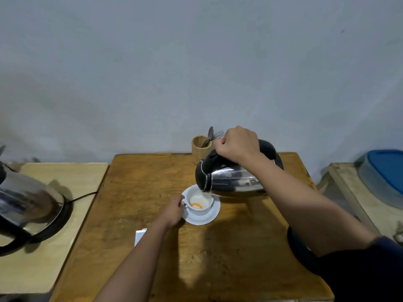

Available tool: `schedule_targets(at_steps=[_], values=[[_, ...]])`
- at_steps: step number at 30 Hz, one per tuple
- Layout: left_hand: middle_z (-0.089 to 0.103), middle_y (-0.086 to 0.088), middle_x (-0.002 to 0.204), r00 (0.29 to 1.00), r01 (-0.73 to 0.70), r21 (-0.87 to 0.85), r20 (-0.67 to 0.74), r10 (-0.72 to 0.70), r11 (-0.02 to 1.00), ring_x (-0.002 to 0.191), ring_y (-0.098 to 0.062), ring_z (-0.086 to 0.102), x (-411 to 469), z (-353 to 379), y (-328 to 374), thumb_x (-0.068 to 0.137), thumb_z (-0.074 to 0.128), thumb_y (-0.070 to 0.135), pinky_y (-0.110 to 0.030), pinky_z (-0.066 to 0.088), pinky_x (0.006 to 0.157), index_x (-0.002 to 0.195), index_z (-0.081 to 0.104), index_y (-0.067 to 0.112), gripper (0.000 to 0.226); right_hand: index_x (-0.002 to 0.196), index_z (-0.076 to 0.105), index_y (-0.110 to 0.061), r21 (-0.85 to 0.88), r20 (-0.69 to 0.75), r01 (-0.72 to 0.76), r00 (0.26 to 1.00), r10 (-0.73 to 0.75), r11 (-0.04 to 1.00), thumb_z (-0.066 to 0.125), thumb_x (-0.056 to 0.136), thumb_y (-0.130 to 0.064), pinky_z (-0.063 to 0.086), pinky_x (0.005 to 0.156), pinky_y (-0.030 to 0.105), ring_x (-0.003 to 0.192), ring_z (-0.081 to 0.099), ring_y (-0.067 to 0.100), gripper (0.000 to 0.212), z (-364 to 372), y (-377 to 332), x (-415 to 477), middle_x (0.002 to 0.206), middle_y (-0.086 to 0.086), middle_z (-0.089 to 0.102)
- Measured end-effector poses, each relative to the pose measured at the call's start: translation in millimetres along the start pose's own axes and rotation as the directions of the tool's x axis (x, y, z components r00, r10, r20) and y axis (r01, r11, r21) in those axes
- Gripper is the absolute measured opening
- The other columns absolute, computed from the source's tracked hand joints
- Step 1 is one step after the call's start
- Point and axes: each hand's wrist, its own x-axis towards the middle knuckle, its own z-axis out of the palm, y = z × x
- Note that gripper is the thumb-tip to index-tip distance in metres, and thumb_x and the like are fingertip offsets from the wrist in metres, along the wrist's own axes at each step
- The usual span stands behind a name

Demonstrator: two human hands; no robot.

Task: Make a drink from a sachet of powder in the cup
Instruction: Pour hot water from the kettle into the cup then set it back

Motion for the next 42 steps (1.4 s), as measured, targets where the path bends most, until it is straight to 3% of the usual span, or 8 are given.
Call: schedule_targets(at_steps=[6,10,22,30,42], values=[[0.058,-0.012,0.115,1.000,0.028,-0.002,0.007,-0.028,1.000,0.098,-0.022,0.053,1,-1,-1,0.096,0.037,0.014,-0.031,0.041,0.080,0.115,0.053,0.013,0.025,0.047,0.036,-0.013,-0.014,0.031,0.032,0.999,-0.031,0.999,0.045,0.082,-0.028,0.026,0.048,0.025,0.051,0.041,0.020,0.039,2,-9,3,0.051,0.000,0.038],[0.057,-0.010,0.114,0.999,0.032,0.005,0.014,-0.032,0.999,0.096,-0.019,0.050,3,-1,0,0.097,0.036,0.014,-0.029,0.038,0.080,0.121,0.052,0.009,0.029,0.047,0.035,-0.012,-0.036,0.047,0.031,0.998,-0.030,0.999,0.045,0.081,-0.027,0.021,0.046,0.024,0.047,0.034,0.016,0.039,3,-15,4,0.052,0.000,0.037],[0.059,-0.014,0.122,0.999,0.032,0.015,0.017,-0.032,0.999,0.100,-0.021,0.053,6,-2,-3,0.096,0.038,0.016,-0.031,0.041,0.083,0.121,0.052,0.011,0.029,0.048,0.035,-0.013,-0.036,0.049,0.057,0.997,-0.055,0.998,0.045,0.082,-0.027,0.021,0.046,0.024,0.054,0.042,0.020,0.038,8,-17,2,0.054,-0.001,0.037],[0.058,-0.015,0.123,0.998,0.057,0.012,0.036,-0.058,0.998,0.104,-0.024,0.054,7,-2,-2,0.096,0.038,0.016,-0.035,0.043,0.089,0.123,0.051,0.011,0.030,0.045,0.036,-0.013,-0.040,0.065,0.044,0.997,-0.041,0.998,0.046,0.081,-0.026,0.023,0.045,0.023,0.045,0.035,0.016,0.039,6,-15,-2,0.048,-0.001,0.036],[0.058,-0.014,0.122,0.995,0.089,0.017,0.043,-0.090,0.996,0.100,-0.021,0.053,6,-4,0,0.097,0.037,0.017,-0.032,0.042,0.085,0.123,0.051,0.011,0.030,0.046,0.036,-0.014,-0.050,0.051,0.058,0.997,-0.055,0.997,0.045,0.081,-0.026,0.023,0.045,0.024,0.045,0.035,0.015,0.039,4,-16,-1,0.049,-0.001,0.036]])
